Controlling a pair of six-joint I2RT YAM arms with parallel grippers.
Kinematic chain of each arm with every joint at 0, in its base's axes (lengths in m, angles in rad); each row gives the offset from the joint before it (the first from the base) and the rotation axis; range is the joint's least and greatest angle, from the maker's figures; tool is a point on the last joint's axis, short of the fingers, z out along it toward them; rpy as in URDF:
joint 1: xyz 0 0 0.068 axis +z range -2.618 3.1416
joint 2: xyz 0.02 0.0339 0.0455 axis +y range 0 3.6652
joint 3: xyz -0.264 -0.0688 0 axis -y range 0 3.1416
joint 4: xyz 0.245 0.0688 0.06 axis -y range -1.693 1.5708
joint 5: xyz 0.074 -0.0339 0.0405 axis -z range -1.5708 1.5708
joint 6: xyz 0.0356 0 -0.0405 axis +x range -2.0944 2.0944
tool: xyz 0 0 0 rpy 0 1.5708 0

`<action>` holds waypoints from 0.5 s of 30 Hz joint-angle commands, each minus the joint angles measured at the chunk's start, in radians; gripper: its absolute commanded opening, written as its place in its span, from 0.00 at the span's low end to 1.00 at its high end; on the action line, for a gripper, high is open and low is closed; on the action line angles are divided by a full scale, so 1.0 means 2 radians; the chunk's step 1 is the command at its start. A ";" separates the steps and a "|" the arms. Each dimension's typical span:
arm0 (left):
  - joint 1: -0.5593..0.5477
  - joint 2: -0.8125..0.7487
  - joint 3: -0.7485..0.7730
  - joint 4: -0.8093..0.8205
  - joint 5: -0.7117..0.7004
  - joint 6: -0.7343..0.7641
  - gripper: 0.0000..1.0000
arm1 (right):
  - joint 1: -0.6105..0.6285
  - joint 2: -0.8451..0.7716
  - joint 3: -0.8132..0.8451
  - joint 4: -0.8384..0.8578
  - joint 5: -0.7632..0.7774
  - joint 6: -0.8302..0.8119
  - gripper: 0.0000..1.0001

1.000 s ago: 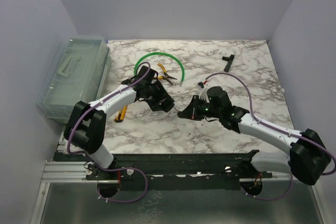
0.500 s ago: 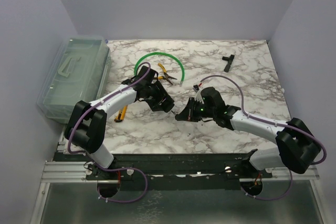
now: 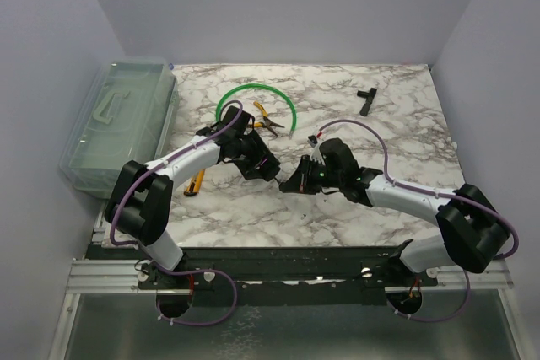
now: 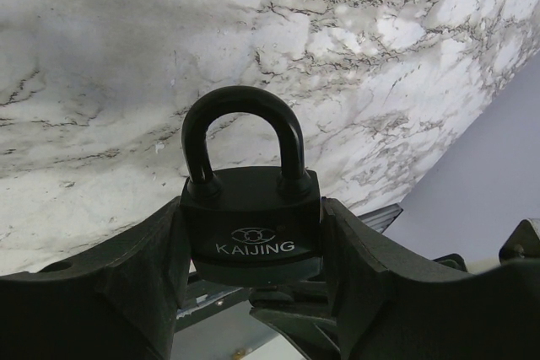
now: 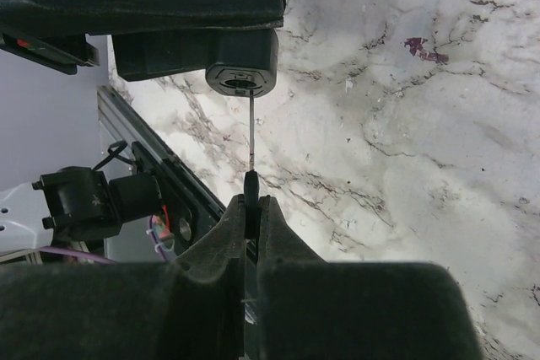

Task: Unlock with the key

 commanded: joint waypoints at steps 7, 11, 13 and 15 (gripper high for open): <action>-0.001 0.003 0.013 0.021 0.021 -0.008 0.00 | -0.003 0.002 0.018 0.010 0.008 -0.002 0.00; -0.001 0.003 0.013 0.021 0.021 -0.008 0.00 | -0.003 0.007 0.020 0.013 0.012 0.000 0.00; -0.002 0.003 0.012 0.021 0.021 -0.008 0.00 | -0.003 0.007 0.020 0.014 0.015 0.001 0.00; -0.002 0.003 0.011 0.021 0.021 -0.009 0.00 | -0.002 0.008 0.021 0.013 0.019 0.001 0.00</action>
